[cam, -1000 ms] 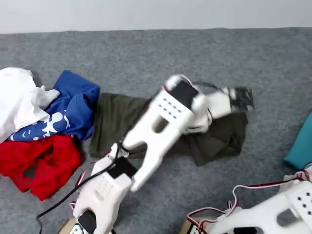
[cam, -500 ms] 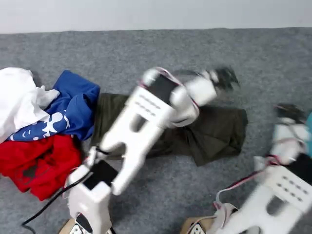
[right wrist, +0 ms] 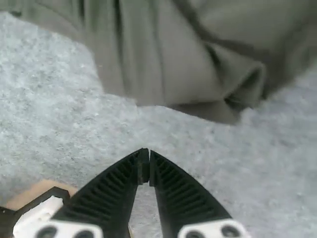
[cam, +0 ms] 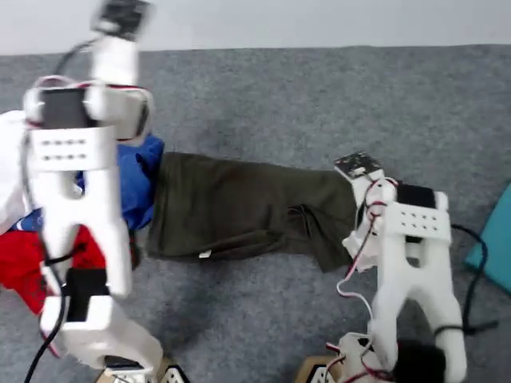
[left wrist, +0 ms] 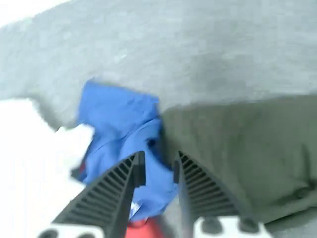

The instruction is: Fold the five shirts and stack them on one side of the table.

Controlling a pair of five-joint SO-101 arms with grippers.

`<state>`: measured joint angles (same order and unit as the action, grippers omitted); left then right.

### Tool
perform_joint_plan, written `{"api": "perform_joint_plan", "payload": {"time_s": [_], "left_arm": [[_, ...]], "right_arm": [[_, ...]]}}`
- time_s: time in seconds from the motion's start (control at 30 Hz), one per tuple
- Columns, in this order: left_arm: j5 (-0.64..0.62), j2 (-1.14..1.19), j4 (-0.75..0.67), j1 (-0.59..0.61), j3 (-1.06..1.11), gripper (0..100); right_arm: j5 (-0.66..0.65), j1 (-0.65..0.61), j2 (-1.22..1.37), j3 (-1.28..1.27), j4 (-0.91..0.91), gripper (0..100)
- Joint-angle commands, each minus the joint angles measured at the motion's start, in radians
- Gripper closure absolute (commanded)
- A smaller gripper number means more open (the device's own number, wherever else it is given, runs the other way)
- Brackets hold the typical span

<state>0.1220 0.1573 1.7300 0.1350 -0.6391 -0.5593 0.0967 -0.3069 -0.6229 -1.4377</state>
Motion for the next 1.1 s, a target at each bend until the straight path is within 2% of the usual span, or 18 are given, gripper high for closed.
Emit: {"api": "perform_joint_plan", "payload": {"time_s": [0.0,0.2,0.4,0.53,0.7,0.83,1.07], "left_arm": [[-0.021,-0.078,0.021,0.069,0.081,90],[-0.020,-0.164,-0.015,0.107,0.325,95],[-0.014,-0.247,-0.157,0.152,0.562,96],[-0.012,-0.293,-0.245,0.196,0.671,96],[0.006,-0.310,-0.308,0.224,0.733,96],[0.052,-0.308,-0.316,0.226,0.742,96],[0.069,-0.307,-0.319,0.226,0.740,96]], "right_arm": [[-0.002,-0.028,0.044,0.057,0.004,98.9],[-0.071,-0.113,0.059,0.052,0.002,98.1],[-0.066,-0.179,0.061,0.051,0.002,85.6],[-0.064,-0.223,0.076,0.051,0.008,86.8],[-0.063,-0.260,0.193,0.074,0.015,89.0],[-0.003,-0.262,0.300,0.183,0.013,88.7],[0.012,-0.260,0.484,0.348,0.007,88.7]]}}
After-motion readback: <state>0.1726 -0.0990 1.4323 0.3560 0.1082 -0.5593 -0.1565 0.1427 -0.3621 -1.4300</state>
